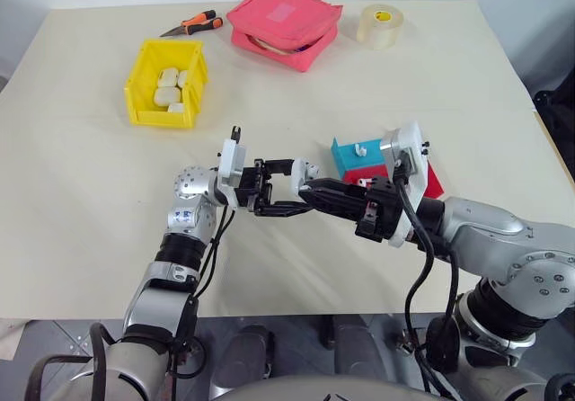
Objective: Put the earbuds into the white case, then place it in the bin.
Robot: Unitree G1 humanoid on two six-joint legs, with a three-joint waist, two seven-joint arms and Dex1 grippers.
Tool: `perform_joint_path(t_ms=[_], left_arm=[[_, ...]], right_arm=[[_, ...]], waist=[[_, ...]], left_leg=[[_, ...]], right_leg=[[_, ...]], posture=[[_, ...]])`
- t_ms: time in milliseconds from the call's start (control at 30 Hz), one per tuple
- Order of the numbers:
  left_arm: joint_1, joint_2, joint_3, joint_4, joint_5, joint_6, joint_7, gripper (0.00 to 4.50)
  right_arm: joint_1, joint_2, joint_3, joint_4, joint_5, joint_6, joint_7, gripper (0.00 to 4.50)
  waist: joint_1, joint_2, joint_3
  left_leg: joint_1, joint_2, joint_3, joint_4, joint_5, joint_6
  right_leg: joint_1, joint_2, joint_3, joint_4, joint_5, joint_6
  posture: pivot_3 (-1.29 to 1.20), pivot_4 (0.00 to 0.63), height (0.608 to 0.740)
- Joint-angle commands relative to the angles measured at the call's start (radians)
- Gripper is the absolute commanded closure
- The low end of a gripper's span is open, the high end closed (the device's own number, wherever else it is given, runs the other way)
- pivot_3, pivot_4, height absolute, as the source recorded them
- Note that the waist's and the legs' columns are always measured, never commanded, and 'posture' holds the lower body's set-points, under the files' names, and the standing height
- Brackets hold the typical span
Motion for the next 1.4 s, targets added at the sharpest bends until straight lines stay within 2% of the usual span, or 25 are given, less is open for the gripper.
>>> perform_joint_path(t_ms=[33,467,667,1067,1300,1400], left_arm=[[-0.021,0.002,0.026,-0.042,-0.035,-0.004,-0.046,1.72],[-0.005,-0.001,0.031,-0.065,-0.036,-0.009,-0.05,1.72],[-0.021,-0.003,0.045,-0.029,-0.026,-0.033,-0.043,1.72],[-0.045,-0.019,0.063,0.058,-0.006,-0.124,-0.042,1.72],[-0.048,-0.025,0.069,0.067,-0.004,-0.137,-0.043,1.72],[-0.047,-0.008,0.081,0.076,0.002,-0.145,-0.028,1.72]], right_arm=[[0.014,-0.051,0.019,0.036,-0.026,-0.038,-0.053,4.07],[0.066,-0.141,0.072,0.087,-0.004,-0.135,-0.145,4.07],[0.095,-0.203,0.11,0.051,0.155,-0.186,-0.183,4.07],[0.1,-0.375,0.25,0.069,0.446,-0.405,-0.372,4.07],[0.096,-0.432,0.297,0.087,0.436,-0.467,-0.381,4.07],[0.08,-0.537,0.255,0.097,0.36,-0.451,-0.317,4.07]], waist=[[0.0,0.0,0.0],[0.002,0.0,0.0],[0.003,0.0,0.0],[0.009,-0.001,0.0],[0.015,-0.001,0.0],[0.025,-0.001,0.0]], left_leg=[[0.0,0.0,0.0,0.0,0.0,0.0],[0.0,0.001,0.0,0.0,0.0,0.0],[0.0,0.002,0.0,0.0,0.0,0.0],[-0.001,0.002,0.001,0.0,0.0,0.001],[-0.001,0.003,0.001,0.0,-0.001,0.003],[-0.001,0.003,0.002,0.0,-0.001,0.003]], right_leg=[[0.0,0.0,0.0,0.0,0.0,0.0],[0.0,0.0,0.0,-0.001,0.0,0.0],[0.0,0.0,0.0,-0.001,0.0,0.0],[0.001,-0.001,-0.001,-0.002,0.0,0.0],[0.001,-0.001,0.0,-0.003,0.001,0.001],[0.001,-0.001,0.0,-0.004,0.001,0.001]], posture=[[0.0,0.15,0.74],[0.0,0.15,0.74],[0.0,0.15,0.74],[0.0,0.15,0.74],[0.0,0.15,0.74],[0.0,0.15,0.74]])
